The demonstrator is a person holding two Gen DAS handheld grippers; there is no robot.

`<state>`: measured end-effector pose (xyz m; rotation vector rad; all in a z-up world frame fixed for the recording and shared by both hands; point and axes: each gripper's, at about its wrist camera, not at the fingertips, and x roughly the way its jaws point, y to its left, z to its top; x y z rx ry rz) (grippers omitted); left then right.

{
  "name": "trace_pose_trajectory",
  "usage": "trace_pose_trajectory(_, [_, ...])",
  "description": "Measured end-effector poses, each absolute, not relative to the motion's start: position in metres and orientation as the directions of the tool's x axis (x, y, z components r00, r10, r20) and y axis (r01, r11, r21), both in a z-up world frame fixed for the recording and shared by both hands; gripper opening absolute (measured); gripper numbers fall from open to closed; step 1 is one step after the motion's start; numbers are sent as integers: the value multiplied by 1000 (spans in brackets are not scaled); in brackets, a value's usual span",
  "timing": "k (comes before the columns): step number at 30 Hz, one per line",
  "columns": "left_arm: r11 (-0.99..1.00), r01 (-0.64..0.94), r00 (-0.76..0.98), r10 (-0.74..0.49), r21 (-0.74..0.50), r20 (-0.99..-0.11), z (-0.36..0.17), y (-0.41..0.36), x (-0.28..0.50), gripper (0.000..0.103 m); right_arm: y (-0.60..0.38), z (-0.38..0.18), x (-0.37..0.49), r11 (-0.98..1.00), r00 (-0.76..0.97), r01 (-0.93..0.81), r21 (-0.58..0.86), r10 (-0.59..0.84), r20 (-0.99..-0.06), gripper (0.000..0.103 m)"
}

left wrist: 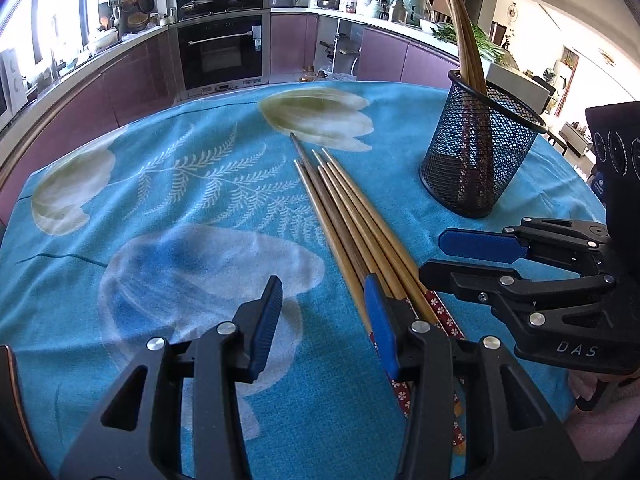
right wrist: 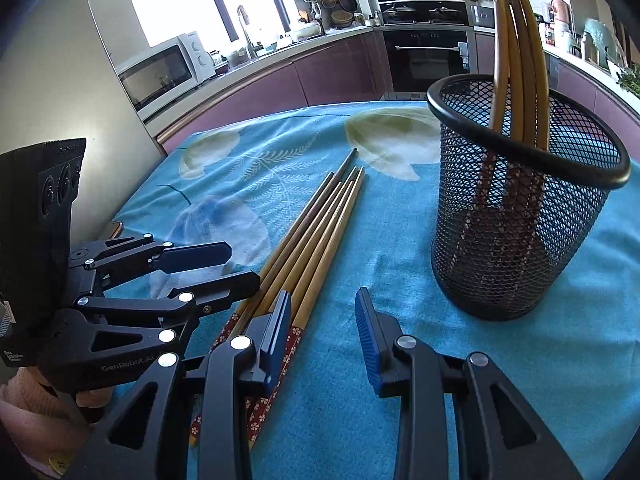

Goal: Organize utensils
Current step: 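Move both open grippers back toward the remaining chopsticks on the cloth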

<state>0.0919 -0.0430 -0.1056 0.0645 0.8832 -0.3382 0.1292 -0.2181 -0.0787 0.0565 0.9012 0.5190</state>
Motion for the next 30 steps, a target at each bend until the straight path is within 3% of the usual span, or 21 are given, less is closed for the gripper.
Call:
trace_pose_trajectory(17, [949,303,582,-254,-84,-773,-108,-42,98,43,-207,-82,133,884,501,-407,230,427,-752,30])
trace_pose_trajectory(30, [951,301,571,-240,-72,-785,-111,-44,102,35,-209,-83,135,893,500,-398,209,402,-767,28])
